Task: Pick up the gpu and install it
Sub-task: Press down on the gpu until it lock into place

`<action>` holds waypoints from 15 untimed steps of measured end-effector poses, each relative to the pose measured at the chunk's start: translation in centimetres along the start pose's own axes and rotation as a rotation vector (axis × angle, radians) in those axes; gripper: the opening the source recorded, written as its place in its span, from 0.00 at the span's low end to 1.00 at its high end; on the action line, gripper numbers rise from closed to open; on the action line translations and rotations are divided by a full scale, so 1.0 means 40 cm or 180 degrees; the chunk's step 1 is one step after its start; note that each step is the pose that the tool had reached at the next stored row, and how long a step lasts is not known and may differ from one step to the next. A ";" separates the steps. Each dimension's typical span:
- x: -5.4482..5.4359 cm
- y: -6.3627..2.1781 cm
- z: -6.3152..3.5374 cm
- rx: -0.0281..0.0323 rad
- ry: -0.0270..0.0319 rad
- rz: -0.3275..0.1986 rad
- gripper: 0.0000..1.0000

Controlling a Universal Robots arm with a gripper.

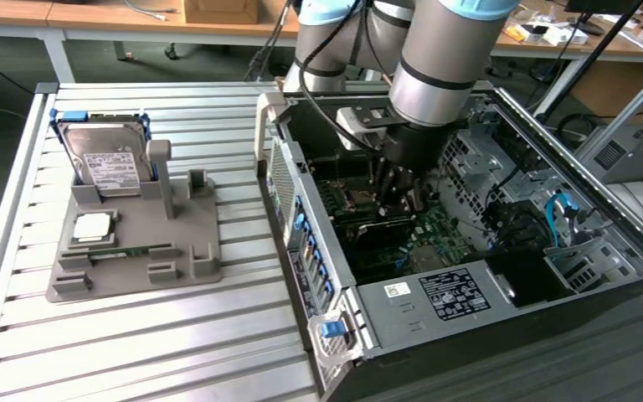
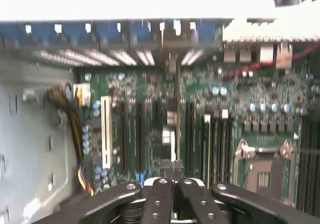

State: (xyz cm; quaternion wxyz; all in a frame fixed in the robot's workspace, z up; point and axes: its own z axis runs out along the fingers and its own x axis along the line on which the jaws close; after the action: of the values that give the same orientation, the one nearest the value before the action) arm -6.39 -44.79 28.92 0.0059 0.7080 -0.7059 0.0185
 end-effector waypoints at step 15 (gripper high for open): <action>-0.019 0.092 0.027 0.0007 0.0000 0.0001 0.11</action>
State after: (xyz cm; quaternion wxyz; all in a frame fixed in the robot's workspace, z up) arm -10.03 -44.10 27.76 0.0052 0.7080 -0.7060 0.0193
